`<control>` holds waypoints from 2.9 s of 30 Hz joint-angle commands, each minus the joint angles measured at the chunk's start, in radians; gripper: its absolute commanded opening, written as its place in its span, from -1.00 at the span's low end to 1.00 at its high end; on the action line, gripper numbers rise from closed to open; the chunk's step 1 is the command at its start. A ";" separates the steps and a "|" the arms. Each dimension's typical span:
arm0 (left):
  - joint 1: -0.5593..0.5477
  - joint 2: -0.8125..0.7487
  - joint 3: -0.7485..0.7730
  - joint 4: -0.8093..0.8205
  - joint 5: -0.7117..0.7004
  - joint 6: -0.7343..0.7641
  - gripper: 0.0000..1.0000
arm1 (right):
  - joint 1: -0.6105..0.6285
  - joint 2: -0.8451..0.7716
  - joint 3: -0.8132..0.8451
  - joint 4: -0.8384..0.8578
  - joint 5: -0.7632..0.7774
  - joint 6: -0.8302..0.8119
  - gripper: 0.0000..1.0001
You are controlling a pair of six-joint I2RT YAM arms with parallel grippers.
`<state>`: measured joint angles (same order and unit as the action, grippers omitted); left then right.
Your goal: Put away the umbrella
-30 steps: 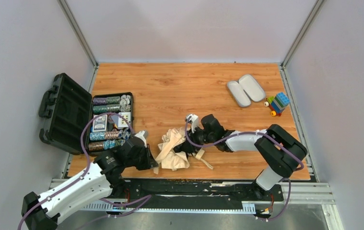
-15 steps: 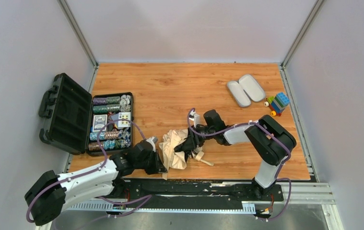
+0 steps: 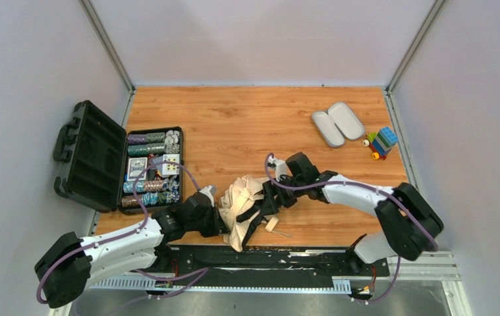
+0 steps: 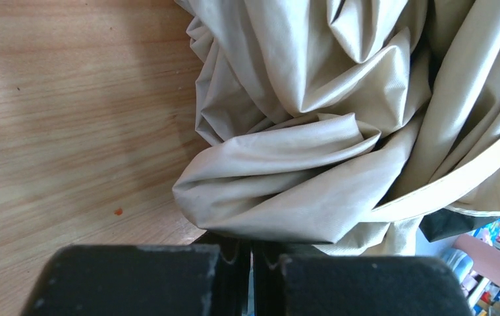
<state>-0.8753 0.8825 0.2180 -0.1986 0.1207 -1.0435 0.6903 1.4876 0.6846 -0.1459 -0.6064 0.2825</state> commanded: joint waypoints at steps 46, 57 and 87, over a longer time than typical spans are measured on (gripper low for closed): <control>0.001 -0.128 0.011 -0.340 -0.118 -0.008 -1.00 | 0.522 0.301 -0.049 0.306 0.856 -0.125 -0.39; 0.001 -0.213 0.129 -0.519 -0.154 0.036 -1.00 | 0.399 0.134 -0.094 0.339 0.451 -0.110 -1.00; -0.057 -0.057 -0.028 -0.251 -0.165 0.019 -1.00 | 0.056 -0.036 -0.005 -0.031 0.136 -0.014 0.59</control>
<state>-0.9318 0.8043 0.2272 -0.3222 0.0647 -1.0538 0.7448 1.5661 0.6685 0.0505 -0.5961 0.3222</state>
